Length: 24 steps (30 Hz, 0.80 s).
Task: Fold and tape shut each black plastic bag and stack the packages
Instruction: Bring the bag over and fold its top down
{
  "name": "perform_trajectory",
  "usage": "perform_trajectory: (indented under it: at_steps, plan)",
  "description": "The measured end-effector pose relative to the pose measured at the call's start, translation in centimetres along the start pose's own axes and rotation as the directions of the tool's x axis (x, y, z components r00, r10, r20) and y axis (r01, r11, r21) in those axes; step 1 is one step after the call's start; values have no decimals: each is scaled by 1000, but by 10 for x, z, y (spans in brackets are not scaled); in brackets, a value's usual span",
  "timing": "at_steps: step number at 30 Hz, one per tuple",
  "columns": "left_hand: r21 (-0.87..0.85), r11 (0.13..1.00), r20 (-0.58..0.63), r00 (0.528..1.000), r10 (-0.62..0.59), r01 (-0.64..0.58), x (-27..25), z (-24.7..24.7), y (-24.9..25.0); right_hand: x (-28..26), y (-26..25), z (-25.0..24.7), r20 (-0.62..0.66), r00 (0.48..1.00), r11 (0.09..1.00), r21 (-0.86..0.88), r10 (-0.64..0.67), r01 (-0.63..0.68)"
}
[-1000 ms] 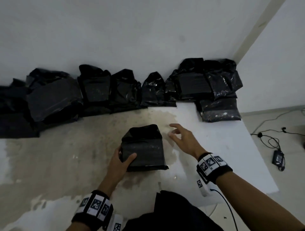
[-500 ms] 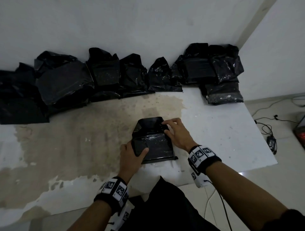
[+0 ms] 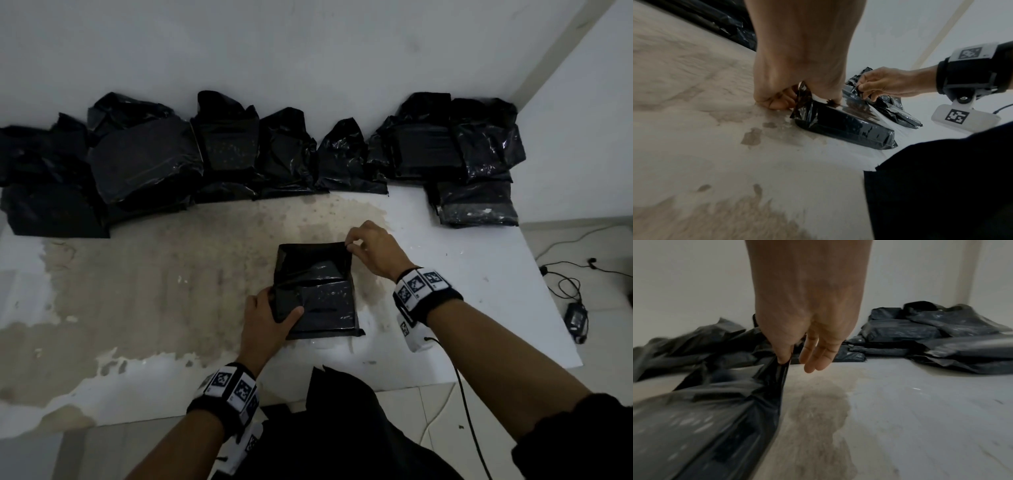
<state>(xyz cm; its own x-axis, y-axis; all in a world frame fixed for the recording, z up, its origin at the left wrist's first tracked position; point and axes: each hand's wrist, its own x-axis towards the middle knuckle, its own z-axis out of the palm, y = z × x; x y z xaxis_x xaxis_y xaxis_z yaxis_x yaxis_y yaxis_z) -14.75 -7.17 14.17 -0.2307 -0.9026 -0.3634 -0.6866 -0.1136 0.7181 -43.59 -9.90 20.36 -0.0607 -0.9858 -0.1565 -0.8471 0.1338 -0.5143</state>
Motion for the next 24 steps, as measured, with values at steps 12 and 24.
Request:
perform_trajectory:
  at_steps: [12,24]
  plan:
    - [639,532,275,811,517,-556,84,-46,64,-17,12,9,11,1000,982,186,26,-28]
    - [260,862,162,900,405,-435,102,-73,53,-14,24,15,-39,982,946,278,183,-166]
